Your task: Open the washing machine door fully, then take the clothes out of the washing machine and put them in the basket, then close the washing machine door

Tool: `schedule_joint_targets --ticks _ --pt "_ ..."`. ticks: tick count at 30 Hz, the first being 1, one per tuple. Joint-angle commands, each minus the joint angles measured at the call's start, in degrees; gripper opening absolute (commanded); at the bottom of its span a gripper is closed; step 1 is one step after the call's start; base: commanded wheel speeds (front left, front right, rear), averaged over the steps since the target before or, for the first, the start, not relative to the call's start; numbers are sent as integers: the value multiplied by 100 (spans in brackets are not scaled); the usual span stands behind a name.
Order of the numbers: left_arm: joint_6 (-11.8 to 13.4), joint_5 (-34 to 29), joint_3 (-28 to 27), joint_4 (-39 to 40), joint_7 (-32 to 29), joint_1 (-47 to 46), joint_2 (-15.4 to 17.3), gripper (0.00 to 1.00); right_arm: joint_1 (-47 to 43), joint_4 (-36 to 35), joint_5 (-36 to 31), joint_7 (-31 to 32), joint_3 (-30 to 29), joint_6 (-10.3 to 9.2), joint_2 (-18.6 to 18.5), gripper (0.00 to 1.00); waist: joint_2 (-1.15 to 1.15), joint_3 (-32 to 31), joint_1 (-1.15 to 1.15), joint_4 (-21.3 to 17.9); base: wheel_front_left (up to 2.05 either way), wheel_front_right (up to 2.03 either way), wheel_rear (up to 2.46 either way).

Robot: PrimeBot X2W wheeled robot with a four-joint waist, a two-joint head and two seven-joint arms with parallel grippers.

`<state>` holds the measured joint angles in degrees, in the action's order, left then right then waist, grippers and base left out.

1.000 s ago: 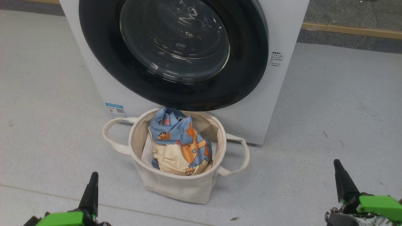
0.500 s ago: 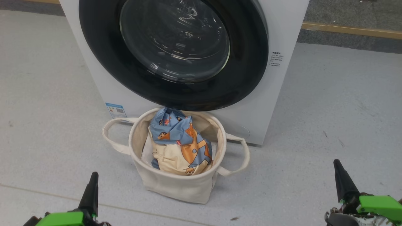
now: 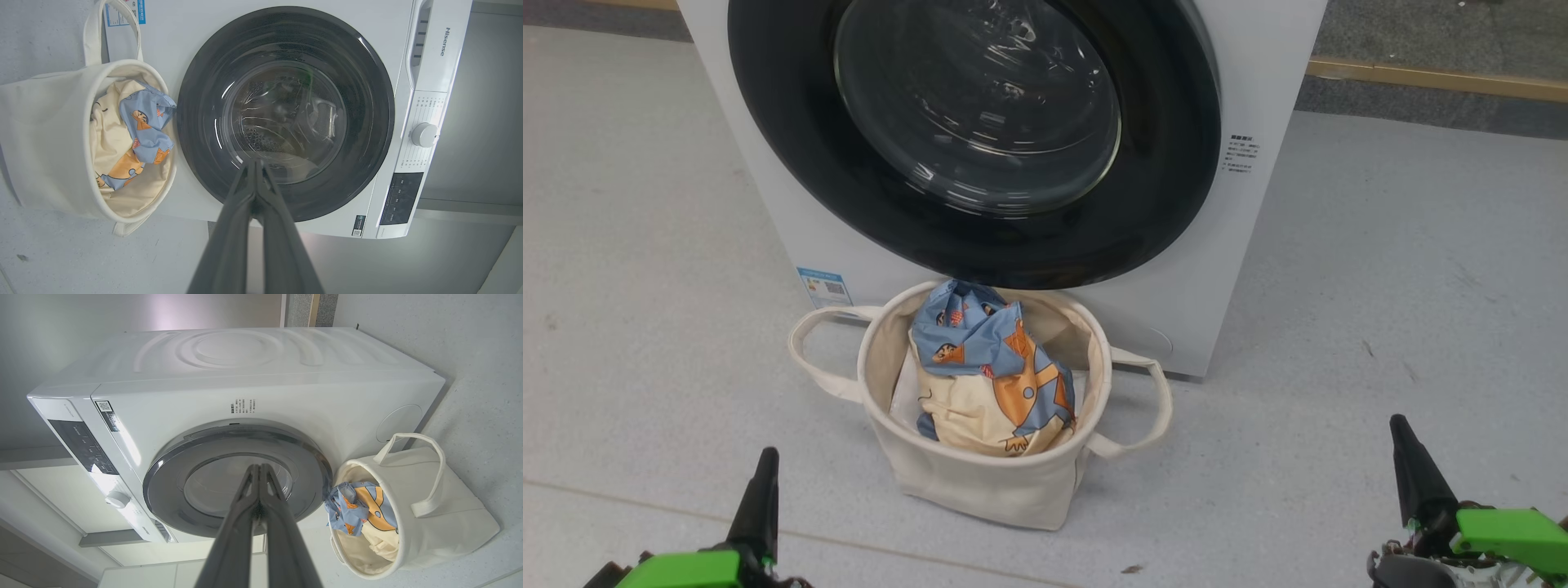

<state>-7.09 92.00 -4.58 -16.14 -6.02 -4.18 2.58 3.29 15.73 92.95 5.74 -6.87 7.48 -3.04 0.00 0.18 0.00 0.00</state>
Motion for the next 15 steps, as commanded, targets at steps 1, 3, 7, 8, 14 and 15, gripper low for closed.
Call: schedule_joint_targets --ticks 1,3,7,8,14,15 --pt "-40 17 -194 210 -47 -201 30 0 284 -173 -29 27 95 1 -30 0 0 0 0 0 0 0 0" --pt "-40 17 -194 210 -47 -201 30 0 284 -173 -31 28 93 1 -28 0 0 0 0 0 0 0 0" --pt "-40 17 -194 210 -47 -201 30 0 284 -173 -34 31 90 1 -26 0 0 0 0 0 0 0 0" --pt "-40 17 -194 210 -47 -201 30 0 284 -173 -34 32 89 1 -25 0 0 0 0 0 0 0 0" --pt "-40 17 -194 210 -47 -201 30 0 285 -173 -38 36 84 1 -22 0 0 0 0 0 0 0 0" --pt "-40 17 -194 210 -47 -201 30 0 285 -173 -39 36 83 1 -21 0 0 0 0 0 0 0 0"
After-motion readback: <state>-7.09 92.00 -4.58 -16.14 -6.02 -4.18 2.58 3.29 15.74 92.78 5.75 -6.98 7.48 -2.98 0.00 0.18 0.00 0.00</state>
